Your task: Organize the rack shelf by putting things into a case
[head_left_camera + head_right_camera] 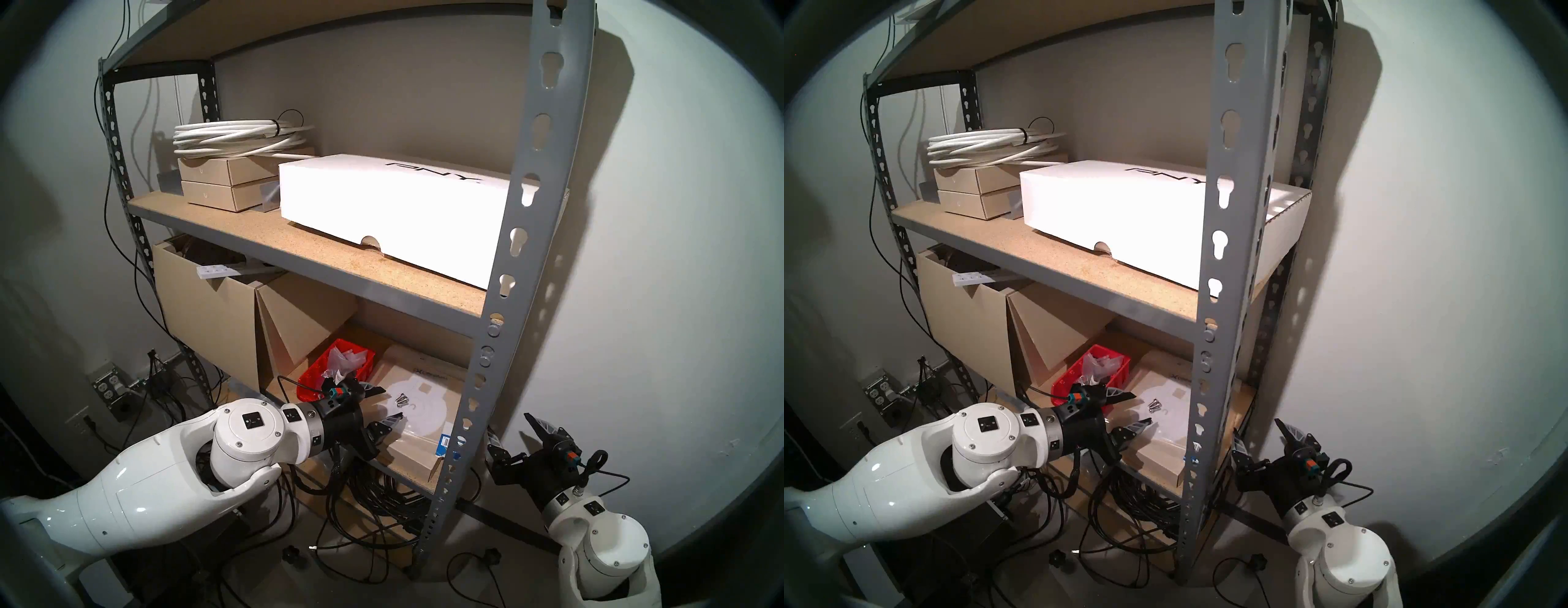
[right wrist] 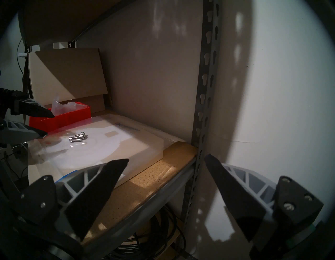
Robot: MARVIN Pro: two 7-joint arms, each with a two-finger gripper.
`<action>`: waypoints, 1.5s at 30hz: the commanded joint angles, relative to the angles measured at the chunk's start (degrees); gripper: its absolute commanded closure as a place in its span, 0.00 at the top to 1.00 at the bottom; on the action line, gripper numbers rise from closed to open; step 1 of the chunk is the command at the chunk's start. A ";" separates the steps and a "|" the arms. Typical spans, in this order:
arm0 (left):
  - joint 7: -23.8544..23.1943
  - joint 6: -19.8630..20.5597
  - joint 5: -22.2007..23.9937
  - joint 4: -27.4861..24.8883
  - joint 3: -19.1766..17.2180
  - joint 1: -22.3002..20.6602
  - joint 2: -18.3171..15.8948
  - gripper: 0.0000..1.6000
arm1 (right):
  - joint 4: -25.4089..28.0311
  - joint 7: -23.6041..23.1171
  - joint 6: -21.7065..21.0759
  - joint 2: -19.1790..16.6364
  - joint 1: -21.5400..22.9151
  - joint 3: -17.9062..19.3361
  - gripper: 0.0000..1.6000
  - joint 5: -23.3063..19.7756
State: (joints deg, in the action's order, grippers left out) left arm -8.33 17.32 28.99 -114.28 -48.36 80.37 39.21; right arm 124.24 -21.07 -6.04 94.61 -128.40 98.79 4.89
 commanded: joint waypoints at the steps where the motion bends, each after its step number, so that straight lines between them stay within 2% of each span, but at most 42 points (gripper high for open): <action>1: -1.15 0.48 -0.62 0.52 0.03 -2.53 1.35 0.80 | 1.19 0.05 0.25 -0.05 0.33 0.06 1.00 0.01; 11: -3.35 1.33 -2.32 4.07 1.23 -5.16 3.84 0.79 | 1.19 0.00 0.26 0.01 0.34 0.08 1.00 0.05; 14: -4.31 1.47 -2.19 4.59 1.22 -5.62 4.09 0.72 | 1.19 -0.01 0.26 0.02 0.34 0.09 1.00 0.06; 17: -4.68 1.69 -2.30 4.87 1.18 -5.82 4.34 0.81 | 1.19 -0.02 0.26 0.03 0.34 0.09 1.00 0.06; 22: -5.34 1.86 -2.20 5.86 1.21 -6.17 5.28 0.76 | 1.19 -0.04 0.26 0.06 0.34 0.10 1.00 0.08; 28: -5.33 2.37 -2.67 6.16 1.55 -6.31 5.94 0.77 | 1.20 -0.07 0.26 0.08 0.34 0.11 1.00 0.10; 30: -5.24 2.66 -2.96 6.23 1.71 -6.38 6.00 0.75 | 1.20 -0.07 0.26 0.09 0.34 0.12 1.00 0.11; 33: -5.36 2.55 -3.04 6.38 1.77 -6.31 5.97 0.61 | 1.20 -0.09 0.26 0.11 0.35 0.12 1.00 0.12; 37: -5.51 2.29 -3.01 6.25 1.66 -5.99 5.58 0.59 | 1.21 -0.11 0.26 0.13 0.35 0.13 1.00 0.13; 38: -5.58 2.19 -2.99 6.13 1.63 -5.83 5.42 0.53 | 1.21 -0.11 0.26 0.13 0.35 0.14 1.00 0.14; 40: -5.65 2.11 -2.89 5.80 1.57 -5.54 5.06 0.55 | 1.21 -0.12 0.26 0.14 0.35 0.14 1.00 0.14; 41: -5.97 2.09 -2.80 5.67 1.59 -5.52 4.84 0.65 | 1.21 -0.12 0.26 0.15 0.35 0.14 1.00 0.15; 42: -5.90 2.07 -2.76 5.50 1.55 -5.36 4.69 0.65 | 1.21 -0.13 0.26 0.15 0.35 0.14 1.00 0.15; 43: -5.84 2.01 -2.77 5.41 1.54 -5.24 4.58 0.60 | 1.21 -0.14 0.26 0.16 0.35 0.15 1.00 0.15; 45: -5.68 1.74 -2.68 5.46 1.51 -4.89 4.45 0.63 | 1.21 -0.15 0.26 0.17 0.35 0.15 1.00 0.16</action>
State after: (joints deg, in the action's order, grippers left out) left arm -14.06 19.88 25.97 -107.64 -46.32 74.91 44.38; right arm 124.24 -21.28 -6.04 94.84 -128.38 98.90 5.02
